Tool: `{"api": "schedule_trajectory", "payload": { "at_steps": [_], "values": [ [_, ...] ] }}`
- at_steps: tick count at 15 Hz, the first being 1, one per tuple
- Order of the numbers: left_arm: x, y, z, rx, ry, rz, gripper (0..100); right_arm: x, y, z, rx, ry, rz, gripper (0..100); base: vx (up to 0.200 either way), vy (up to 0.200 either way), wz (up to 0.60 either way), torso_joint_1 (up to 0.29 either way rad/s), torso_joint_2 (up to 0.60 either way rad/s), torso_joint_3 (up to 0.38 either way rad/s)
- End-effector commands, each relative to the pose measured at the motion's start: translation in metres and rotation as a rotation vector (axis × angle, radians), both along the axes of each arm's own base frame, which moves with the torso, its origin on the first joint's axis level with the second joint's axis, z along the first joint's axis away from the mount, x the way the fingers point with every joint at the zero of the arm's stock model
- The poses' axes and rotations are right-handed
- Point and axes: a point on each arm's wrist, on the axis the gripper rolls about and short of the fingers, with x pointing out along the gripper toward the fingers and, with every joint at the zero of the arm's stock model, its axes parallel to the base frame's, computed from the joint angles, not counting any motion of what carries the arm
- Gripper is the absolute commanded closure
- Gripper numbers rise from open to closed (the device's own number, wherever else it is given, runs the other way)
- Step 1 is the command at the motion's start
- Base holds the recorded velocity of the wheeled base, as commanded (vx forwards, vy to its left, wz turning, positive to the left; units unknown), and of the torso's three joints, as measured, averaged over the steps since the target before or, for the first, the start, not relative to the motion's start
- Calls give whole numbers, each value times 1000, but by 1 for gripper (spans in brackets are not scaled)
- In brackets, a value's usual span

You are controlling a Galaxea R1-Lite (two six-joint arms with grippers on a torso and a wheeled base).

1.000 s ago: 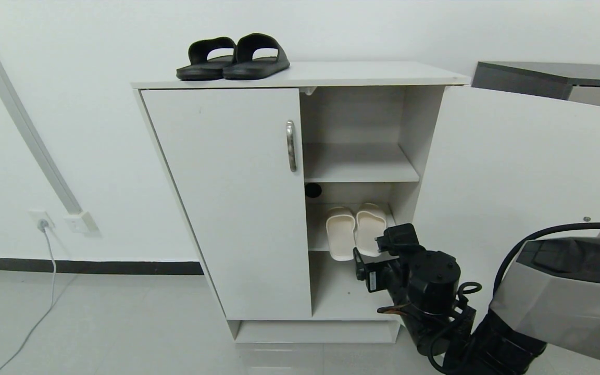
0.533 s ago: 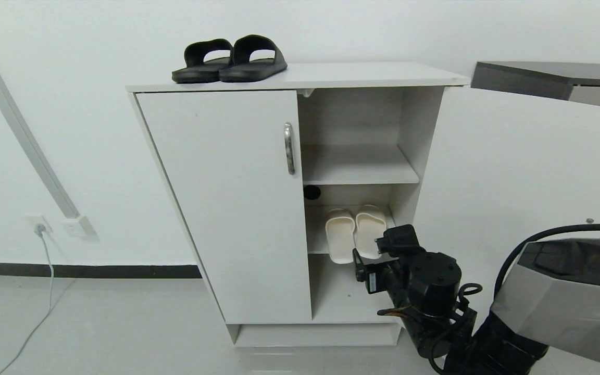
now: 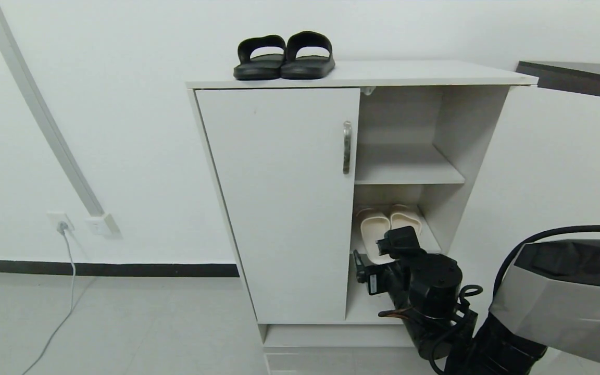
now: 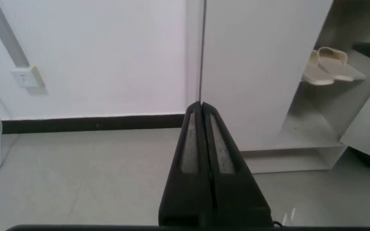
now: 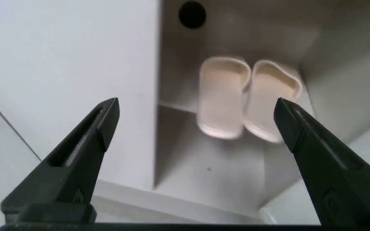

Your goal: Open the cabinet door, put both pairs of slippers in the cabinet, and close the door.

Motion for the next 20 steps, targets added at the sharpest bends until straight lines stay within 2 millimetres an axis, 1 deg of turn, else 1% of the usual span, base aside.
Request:
{"api": "schedule_trajectory", "payload": {
  "at_steps": [1,8,9,11,14,20],
  "values": [
    [0,0,0,1,1,1,100,0,0,-1,-3,3,-1,0,0,200,0,2,7,7],
    [0,0,0,-1,1,2,100,3,-7,-2,-5,3,-13,0,0,200,0,1,2,0],
    [0,0,0,-1,1,2,100,2,-9,-3,-7,0,-9,0,0,0,0,0,0,0],
    [0,0,0,-1,1,1,100,6,-12,-1,-14,-13,-14,0,0,0,0,0,0,0],
    [0,0,0,-1,1,-1,100,2,-16,-2,-43,23,18,0,0,0,0,0,0,0],
    [0,0,0,1,1,1,100,2,-17,-4,-47,23,17,0,0,0,0,0,0,0]
  ]
}}
